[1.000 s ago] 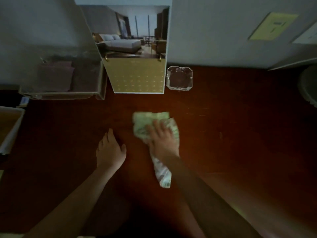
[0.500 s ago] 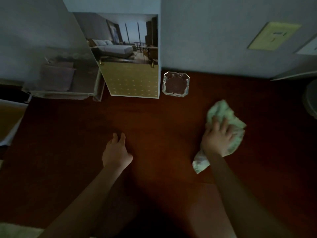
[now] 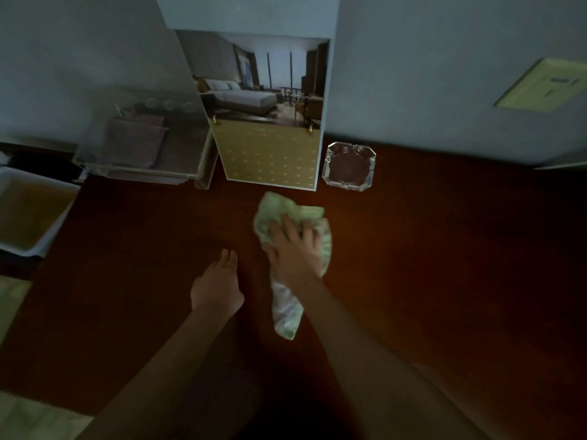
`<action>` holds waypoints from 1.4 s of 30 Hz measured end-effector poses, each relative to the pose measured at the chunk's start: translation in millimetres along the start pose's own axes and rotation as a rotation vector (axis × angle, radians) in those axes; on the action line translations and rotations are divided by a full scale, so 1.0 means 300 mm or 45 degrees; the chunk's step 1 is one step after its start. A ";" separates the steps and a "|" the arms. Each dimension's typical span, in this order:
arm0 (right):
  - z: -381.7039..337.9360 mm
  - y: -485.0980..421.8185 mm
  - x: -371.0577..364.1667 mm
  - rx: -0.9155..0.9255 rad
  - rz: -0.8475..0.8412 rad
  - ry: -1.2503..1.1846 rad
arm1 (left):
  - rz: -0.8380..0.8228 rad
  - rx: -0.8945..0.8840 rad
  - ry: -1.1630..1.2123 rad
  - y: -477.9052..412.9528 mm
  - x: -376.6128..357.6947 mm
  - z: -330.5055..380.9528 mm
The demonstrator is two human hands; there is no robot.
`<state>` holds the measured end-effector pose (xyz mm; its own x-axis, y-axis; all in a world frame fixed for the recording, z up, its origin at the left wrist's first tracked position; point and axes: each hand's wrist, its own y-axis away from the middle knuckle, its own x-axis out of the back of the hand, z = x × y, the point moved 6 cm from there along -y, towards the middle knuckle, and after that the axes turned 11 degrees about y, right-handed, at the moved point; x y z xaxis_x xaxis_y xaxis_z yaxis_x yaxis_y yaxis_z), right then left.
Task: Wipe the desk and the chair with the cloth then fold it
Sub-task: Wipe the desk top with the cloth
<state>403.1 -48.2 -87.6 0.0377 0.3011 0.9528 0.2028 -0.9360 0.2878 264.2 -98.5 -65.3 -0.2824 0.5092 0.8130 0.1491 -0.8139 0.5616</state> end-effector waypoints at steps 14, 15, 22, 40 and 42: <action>0.443 0.254 -0.037 -0.767 0.258 -0.135 | 0.166 -0.110 -0.106 0.020 -0.011 0.027; 0.418 0.239 -0.040 -0.754 0.239 -0.138 | 0.167 -0.127 -0.096 0.019 -0.008 0.021; -0.011 -0.003 -0.021 -0.145 0.085 -0.026 | 0.214 -0.201 0.106 0.014 0.019 -0.051; 0.597 0.351 -0.027 -0.784 0.228 -0.164 | 0.215 -0.242 0.080 0.024 -0.032 0.083; 0.731 0.446 -0.042 -0.956 0.238 -0.193 | 0.203 -0.288 0.069 0.039 -0.057 0.123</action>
<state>644.4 -137.3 -82.3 0.1500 0.0977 0.9838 -0.5331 -0.8300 0.1638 305.8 -106.3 -66.8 -0.3232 0.3591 0.8756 -0.0176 -0.9273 0.3738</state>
